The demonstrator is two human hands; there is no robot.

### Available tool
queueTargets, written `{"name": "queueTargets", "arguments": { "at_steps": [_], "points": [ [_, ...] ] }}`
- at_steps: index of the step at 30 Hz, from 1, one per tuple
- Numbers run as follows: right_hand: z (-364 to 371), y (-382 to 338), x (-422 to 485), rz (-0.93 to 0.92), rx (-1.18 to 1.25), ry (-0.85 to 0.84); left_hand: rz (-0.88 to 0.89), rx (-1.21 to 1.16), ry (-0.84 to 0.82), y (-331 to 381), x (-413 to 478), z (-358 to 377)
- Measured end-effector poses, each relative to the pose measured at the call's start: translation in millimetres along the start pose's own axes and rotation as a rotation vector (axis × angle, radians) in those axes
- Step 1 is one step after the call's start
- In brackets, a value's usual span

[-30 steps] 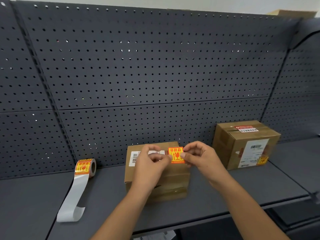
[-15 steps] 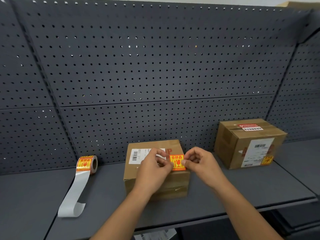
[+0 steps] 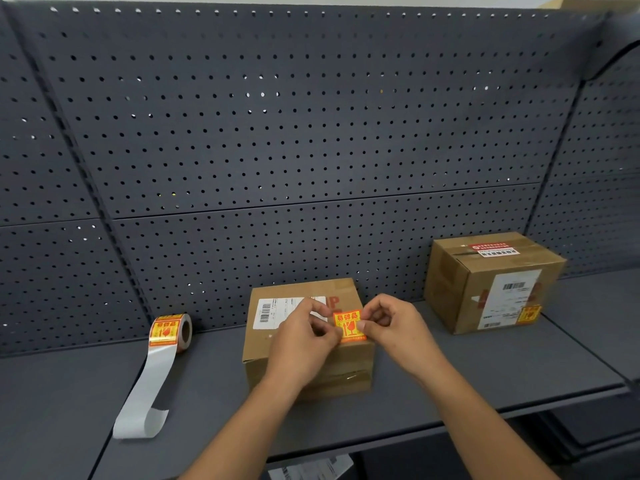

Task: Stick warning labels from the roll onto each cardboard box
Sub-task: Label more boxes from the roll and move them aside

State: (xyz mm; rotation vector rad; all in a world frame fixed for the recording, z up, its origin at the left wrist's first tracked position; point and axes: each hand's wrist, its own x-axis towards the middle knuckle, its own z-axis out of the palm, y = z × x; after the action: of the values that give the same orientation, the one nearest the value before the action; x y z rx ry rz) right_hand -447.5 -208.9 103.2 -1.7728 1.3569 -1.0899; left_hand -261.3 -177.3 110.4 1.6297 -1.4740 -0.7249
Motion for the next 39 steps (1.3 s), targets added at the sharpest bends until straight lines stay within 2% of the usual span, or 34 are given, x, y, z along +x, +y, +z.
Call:
{"name": "queueTargets", "arguments": {
  "at_steps": [15,29,39],
  "points": [
    [2.9,-1.5,-3.5,-0.002,-0.043,0.02,0.034,0.073,0.004,-0.9,-0.5,3.4],
    [13.4,-1.8,-9.0,-0.026,-0.191,0.063,0.071,0.154,-0.03,0.6,-0.1,2.8],
    [26.8,-3.5,-16.0,-0.012,-0.153,0.141,0.091,0.19,-0.039,-0.5,0.8,1.5]
  ]
}}
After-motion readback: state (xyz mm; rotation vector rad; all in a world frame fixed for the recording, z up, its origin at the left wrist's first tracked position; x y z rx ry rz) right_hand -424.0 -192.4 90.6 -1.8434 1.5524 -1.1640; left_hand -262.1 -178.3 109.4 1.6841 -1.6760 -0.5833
